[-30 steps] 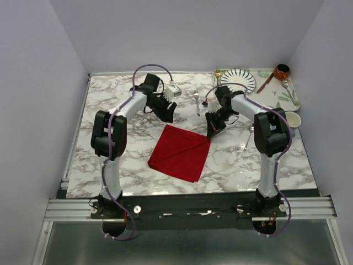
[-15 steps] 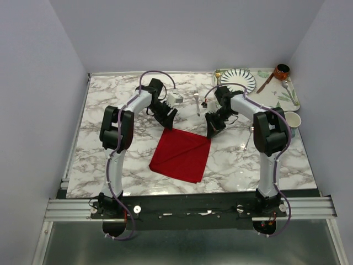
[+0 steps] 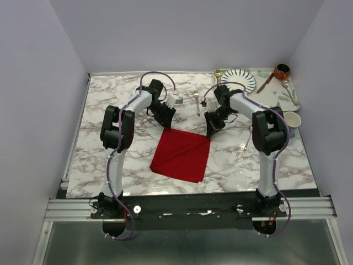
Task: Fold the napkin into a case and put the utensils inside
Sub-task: Pick up the upper triangle-folded napkin from the center of the board.
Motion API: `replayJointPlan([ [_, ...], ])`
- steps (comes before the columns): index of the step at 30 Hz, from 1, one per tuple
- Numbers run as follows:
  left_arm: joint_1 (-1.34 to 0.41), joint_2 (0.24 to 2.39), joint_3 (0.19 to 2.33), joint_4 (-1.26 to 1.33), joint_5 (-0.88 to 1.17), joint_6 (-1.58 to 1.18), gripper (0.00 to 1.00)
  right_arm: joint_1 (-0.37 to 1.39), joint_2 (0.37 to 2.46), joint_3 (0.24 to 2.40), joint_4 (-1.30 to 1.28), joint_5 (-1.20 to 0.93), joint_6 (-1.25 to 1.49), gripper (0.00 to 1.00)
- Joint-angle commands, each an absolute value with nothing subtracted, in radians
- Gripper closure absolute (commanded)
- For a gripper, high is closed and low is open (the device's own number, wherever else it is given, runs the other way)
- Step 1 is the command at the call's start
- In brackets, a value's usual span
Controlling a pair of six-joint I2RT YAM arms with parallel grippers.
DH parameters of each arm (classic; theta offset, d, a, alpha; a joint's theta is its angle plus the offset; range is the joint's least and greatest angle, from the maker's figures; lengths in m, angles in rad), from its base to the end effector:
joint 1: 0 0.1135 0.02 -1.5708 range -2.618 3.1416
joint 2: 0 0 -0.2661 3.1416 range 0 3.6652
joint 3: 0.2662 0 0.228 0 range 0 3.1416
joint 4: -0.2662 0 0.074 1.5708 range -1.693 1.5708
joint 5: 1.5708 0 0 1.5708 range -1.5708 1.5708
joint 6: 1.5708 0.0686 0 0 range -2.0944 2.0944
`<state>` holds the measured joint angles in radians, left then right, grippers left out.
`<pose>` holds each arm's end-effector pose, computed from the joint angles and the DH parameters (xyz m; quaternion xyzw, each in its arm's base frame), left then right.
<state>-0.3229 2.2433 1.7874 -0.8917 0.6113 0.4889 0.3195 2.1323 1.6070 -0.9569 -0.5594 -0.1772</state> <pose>0.4033 -0.1765 0.1517 0.4050 0.8575 -0.2892 0.1306 0.3624 0.1582 0.1487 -0.2479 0.9277 0.2781 0.0229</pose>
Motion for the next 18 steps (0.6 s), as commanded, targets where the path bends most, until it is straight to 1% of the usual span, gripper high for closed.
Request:
replayJointPlan([
  [1,-0.331,2.247,1.732,-0.925,0.566,0.52,0.61,0.318,2.164,1.647,-0.986,-0.571,-0.192,0.99],
  [4,-0.331,2.24,1.717,-0.923,0.551,0.535,0.64,0.318,2.169,1.655,-0.992,-0.574,-0.19,0.99],
  [7,-0.331,2.238,1.709,-0.923,0.531,0.548,0.7,0.318,2.172,1.66,-0.996,-0.574,-0.192,0.99],
  [8,-0.33,2.235,1.706,-0.923,0.531,0.554,0.77,0.318,2.174,1.66,-0.999,-0.574,-0.192,0.99],
  [10,-0.33,2.227,1.697,-0.925,0.535,0.561,0.85,0.318,2.171,1.66,-0.999,-0.575,-0.193,0.99],
  [11,-0.33,2.224,1.695,-0.925,0.54,0.564,0.93,0.318,2.171,1.658,-0.999,-0.577,-0.193,0.99],
  [13,-0.33,2.215,1.686,-0.925,0.554,0.572,0.99,0.318,2.169,1.658,-0.999,-0.583,-0.19,0.99],
  [14,-0.33,2.211,1.683,-0.925,0.56,0.574,1.0,0.318,2.169,1.657,-0.997,-0.587,-0.192,0.99],
  [18,-0.325,2.18,1.661,-0.922,0.589,0.572,1.0,0.318,2.16,1.649,-0.997,-0.591,-0.192,0.99],
])
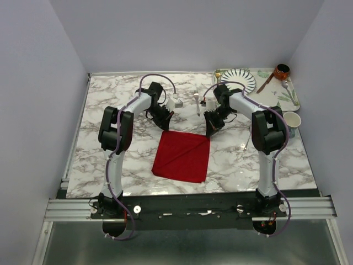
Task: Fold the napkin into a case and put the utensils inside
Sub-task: Pick up the upper triangle-folded napkin from the center of the board, then turn over the upper triangle folded napkin at the center of the board.
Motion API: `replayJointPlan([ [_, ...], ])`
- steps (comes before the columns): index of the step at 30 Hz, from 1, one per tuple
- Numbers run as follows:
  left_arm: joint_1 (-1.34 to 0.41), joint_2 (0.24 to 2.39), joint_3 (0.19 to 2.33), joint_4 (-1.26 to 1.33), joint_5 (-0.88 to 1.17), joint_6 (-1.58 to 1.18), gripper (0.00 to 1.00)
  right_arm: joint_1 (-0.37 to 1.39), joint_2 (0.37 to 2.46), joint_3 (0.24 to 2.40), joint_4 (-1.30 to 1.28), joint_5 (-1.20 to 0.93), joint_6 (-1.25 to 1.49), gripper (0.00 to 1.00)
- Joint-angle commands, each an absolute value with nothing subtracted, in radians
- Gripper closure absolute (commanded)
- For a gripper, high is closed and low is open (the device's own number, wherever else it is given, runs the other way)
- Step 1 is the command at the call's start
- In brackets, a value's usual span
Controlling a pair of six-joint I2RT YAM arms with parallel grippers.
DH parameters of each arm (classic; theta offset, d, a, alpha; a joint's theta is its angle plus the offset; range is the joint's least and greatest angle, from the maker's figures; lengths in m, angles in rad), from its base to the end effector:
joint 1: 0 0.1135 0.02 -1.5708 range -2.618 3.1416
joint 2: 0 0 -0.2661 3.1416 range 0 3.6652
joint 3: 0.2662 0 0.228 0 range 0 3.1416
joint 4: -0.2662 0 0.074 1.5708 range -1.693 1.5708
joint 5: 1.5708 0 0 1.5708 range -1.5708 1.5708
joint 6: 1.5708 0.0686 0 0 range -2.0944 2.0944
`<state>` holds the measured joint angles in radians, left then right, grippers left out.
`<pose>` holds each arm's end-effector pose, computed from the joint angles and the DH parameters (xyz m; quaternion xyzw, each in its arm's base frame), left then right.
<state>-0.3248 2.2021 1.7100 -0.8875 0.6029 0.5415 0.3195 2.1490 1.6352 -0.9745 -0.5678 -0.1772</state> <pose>0.3895 -0.1722 0.1491 0.4247 0.8509 -0.2840 0.1226 0.3656 0.1598 0.1491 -0.2470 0.9269 0.2820 0.0196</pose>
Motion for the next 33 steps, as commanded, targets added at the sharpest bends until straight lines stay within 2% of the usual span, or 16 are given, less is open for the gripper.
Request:
replayJointPlan([
  [1,-0.324,2.174,1.658,-0.922,0.607,0.574,1.0,0.318,2.158,1.648,-0.997,-0.591,-0.193,0.99],
  [12,-0.296,1.993,1.669,-0.885,0.698,0.574,1.0,0.318,2.049,1.647,-0.985,-0.586,-0.222,0.99],
  [22,-0.278,1.925,1.721,-0.864,0.703,0.571,1.0,0.316,2.006,1.726,-0.991,-0.543,-0.256,0.99],
  [26,-0.246,1.956,1.854,-0.844,0.696,0.542,1.0,0.316,2.026,1.87,-0.994,-0.497,-0.275,0.99],
  [30,-0.212,2.019,2.102,-0.877,0.698,0.561,1.0,0.316,2.08,2.089,-1.037,-0.453,-0.319,0.99],
  [33,-0.206,2.013,2.183,-0.873,0.696,0.616,1.0,0.316,2.124,2.282,-1.072,-0.423,-0.36,0.99],
])
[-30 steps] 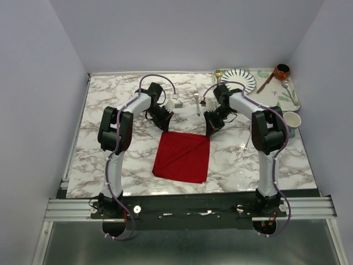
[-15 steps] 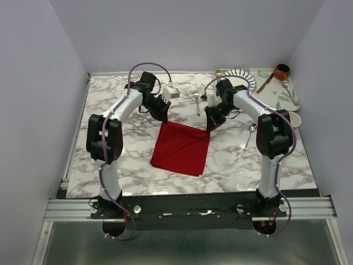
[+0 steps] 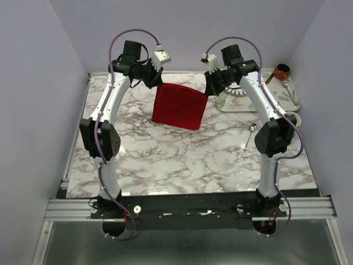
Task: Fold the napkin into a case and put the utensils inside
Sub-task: Turn over the upper triangle folded napkin at the center of the board.
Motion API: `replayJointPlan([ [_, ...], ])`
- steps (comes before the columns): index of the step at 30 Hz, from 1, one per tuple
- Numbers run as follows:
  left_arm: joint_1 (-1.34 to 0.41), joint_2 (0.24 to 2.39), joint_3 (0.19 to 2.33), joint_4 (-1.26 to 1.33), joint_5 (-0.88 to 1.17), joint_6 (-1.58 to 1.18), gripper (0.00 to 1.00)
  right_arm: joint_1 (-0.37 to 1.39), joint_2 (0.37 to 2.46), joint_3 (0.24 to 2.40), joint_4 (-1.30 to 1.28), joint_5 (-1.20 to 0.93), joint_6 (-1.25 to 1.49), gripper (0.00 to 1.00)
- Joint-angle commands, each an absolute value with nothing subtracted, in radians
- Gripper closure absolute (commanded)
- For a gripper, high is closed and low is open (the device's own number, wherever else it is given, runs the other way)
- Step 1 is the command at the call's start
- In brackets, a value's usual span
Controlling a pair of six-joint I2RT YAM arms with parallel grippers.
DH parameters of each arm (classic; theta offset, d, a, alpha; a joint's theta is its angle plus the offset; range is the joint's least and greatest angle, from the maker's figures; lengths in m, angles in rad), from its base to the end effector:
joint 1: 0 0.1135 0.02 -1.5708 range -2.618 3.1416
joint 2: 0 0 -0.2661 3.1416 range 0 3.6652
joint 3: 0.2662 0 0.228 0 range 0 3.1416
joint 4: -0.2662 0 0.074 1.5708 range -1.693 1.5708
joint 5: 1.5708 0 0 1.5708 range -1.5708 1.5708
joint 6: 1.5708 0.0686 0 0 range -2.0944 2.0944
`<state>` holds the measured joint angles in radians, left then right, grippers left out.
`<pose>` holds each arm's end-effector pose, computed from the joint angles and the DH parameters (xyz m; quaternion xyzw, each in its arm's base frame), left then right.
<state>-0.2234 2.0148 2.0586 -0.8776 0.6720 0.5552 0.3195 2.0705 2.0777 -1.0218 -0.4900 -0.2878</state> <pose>0.4169 -0.1385 0.3288 0.4441 0.7697 -0.2472 0.3862 0.4058 0.1682 0.2944 -0.3425 0.8703 0.2374 0.2626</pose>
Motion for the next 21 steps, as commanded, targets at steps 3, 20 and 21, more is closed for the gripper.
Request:
replayJointPlan([
  [3,-0.204,1.941,2.121,-0.839,0.715,0.689,1.0,0.316,2.077,2.304,-1.01,-0.405,-0.4,0.99],
  [20,-0.354,1.496,1.062,-0.752,0.67,0.977,1.0,0.523,1.715,1.258,-0.692,-0.385,-0.532,0.99],
  [21,-0.362,1.468,1.005,-0.74,0.667,0.974,1.0,0.537,1.712,1.241,-0.689,-0.388,-0.526,0.99],
])
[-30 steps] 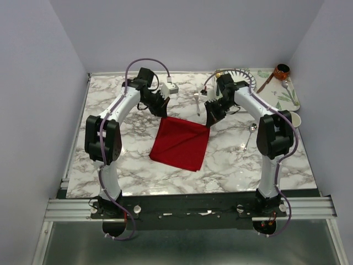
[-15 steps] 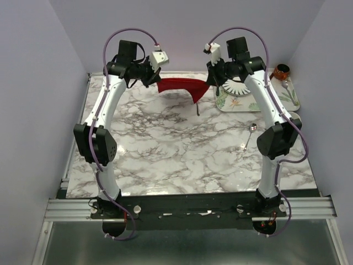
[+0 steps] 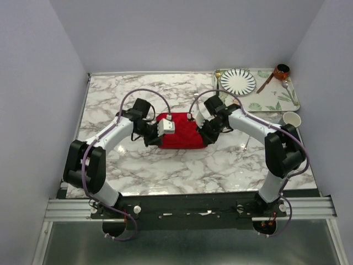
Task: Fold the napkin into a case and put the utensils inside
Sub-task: Turn over the upper triangle folded napkin at the center of the board.
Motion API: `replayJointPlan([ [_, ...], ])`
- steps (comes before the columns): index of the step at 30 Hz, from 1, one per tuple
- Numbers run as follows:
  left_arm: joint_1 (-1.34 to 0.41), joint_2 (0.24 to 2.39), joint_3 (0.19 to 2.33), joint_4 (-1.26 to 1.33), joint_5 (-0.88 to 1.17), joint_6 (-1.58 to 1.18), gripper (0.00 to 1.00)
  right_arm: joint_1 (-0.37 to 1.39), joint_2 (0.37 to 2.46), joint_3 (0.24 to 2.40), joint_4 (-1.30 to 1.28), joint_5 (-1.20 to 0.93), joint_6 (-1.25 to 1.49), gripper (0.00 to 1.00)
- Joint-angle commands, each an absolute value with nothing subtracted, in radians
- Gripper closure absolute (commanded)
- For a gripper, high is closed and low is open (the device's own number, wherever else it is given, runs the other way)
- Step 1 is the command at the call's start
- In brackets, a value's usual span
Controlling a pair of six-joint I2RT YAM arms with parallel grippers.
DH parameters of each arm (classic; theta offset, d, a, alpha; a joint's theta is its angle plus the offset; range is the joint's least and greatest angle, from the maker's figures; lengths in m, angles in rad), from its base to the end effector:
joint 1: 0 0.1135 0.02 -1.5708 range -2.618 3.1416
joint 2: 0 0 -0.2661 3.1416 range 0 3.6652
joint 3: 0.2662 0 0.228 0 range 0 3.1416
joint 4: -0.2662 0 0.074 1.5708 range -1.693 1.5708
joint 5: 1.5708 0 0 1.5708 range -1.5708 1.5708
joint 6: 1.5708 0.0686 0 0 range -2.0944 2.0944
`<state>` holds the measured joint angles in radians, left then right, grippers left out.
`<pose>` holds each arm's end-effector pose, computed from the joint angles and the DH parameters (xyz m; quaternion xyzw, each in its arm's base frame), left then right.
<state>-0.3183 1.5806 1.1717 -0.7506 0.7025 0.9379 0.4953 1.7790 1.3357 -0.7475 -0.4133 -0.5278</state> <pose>0.2699 -0.1356 0.2313 0.5970 0.7024 -0.2623 0.2853 0.2950 0.1907 0.2066 -0.5043 0.8191 0.1985 0.1881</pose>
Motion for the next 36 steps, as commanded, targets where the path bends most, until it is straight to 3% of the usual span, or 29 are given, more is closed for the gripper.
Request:
replayJointPlan([
  [1,-0.373,1.453,0.982,-0.733,0.667,0.966,1.0,0.544,1.706,1.215,-0.687,-0.39,-0.514,0.99],
  [21,-0.514,1.39,0.779,-0.727,0.581,0.946,0.99,0.652,1.67,1.043,-0.701,-0.449,-0.479,0.99],
  [22,-0.518,1.388,0.788,-0.747,0.587,0.969,0.88,0.656,1.672,1.045,-0.713,-0.456,-0.48,0.94],
  [23,-0.518,1.387,0.798,-0.771,0.597,0.974,0.7,0.658,1.674,1.054,-0.742,-0.474,-0.479,0.89],
  [24,-0.518,1.376,0.811,-0.811,0.615,0.971,0.64,0.658,1.664,1.063,-0.761,-0.485,-0.476,0.75],
  [27,-0.491,1.32,0.876,-0.867,0.659,0.919,0.5,0.657,1.606,1.115,-0.84,-0.518,-0.454,0.53],
  [32,-0.342,1.328,1.018,-0.851,0.719,0.694,0.45,0.598,1.566,1.19,-0.909,-0.557,-0.39,0.5],
  [36,-0.285,1.397,1.06,-0.687,0.674,0.457,0.45,0.546,1.652,1.239,-0.925,-0.592,-0.38,0.57],
])
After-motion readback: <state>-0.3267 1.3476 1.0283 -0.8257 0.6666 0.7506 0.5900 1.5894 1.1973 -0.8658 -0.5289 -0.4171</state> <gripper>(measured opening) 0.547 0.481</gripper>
